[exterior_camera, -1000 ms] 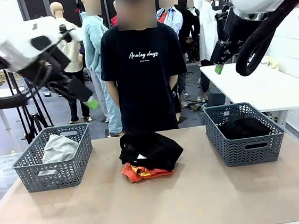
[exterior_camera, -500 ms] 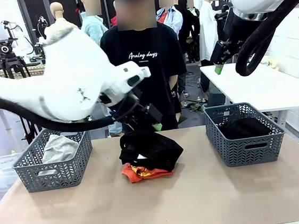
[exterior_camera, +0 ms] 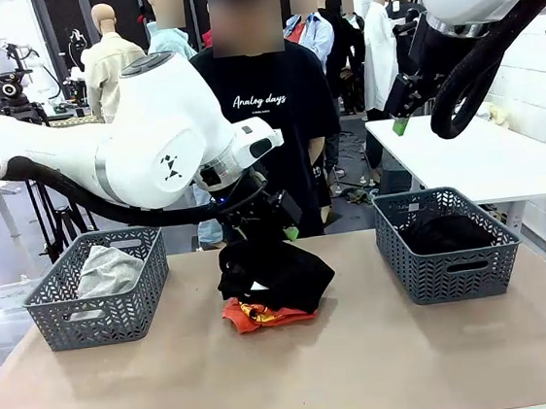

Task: Sort the tops and bottoms.
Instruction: Lift clothes from the center of the table with your left hand.

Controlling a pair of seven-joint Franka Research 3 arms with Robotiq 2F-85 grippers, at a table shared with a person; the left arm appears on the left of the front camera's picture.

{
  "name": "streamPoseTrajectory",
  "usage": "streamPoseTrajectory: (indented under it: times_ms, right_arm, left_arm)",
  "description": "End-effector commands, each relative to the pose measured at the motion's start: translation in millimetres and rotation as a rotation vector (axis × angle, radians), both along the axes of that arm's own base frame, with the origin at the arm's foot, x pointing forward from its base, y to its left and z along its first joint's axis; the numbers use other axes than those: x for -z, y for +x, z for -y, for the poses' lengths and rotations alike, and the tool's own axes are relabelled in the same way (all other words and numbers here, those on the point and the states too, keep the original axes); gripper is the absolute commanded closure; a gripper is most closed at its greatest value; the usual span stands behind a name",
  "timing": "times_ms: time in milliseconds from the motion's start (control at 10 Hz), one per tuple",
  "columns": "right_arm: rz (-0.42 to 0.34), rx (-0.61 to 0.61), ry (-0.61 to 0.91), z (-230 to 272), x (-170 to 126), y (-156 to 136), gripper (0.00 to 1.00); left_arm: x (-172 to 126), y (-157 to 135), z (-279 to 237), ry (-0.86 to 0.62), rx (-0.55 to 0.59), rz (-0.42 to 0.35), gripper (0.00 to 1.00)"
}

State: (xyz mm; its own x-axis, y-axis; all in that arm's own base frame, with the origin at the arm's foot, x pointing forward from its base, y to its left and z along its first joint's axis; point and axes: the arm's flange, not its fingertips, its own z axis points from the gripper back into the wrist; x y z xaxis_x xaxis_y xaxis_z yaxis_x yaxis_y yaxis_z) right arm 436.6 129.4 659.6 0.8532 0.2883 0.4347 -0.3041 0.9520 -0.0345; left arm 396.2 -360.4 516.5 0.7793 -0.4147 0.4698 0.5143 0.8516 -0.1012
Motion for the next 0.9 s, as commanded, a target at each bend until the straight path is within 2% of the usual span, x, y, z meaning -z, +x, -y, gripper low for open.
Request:
streamPoseTrajectory:
  times_ms: [0,100,300,400,500,600,800]
  right_arm:
    - [-0.009,0.005,-0.003,1.4,-0.1,-2.3,0.0]
    - [-0.009,0.005,-0.003,1.4,-0.1,-2.3,0.0]
    - [-0.009,0.005,-0.003,1.4,-0.1,-2.3,0.0]
    - [-0.009,0.005,-0.003,1.4,-0.1,-2.3,0.0]
    - [-0.009,0.005,-0.003,1.4,-0.1,-2.3,0.0]
    - [-0.009,0.005,-0.003,1.4,-0.1,-2.3,0.0]
    - [-0.009,0.005,-0.003,1.4,-0.1,-2.3,0.0]
  left_arm:
    - [-0.7,0.8,-0.8,0.004,-0.002,-0.004,0.0]
    - [3.3,6.6,11.2,0.048,-0.076,-0.045,0.0]
    - [8.9,47.7,23.3,0.149,-0.325,-0.076,0.0]
    - [11.3,63.5,26.4,0.207,-0.416,-0.115,0.0]
    - [15.4,80.9,30.6,0.253,-0.463,-0.114,0.0]
    - [20.9,93.7,37.1,0.27,-0.457,-0.124,0.0]
    - [41.3,114.3,47.8,0.235,-0.335,-0.069,0.0]
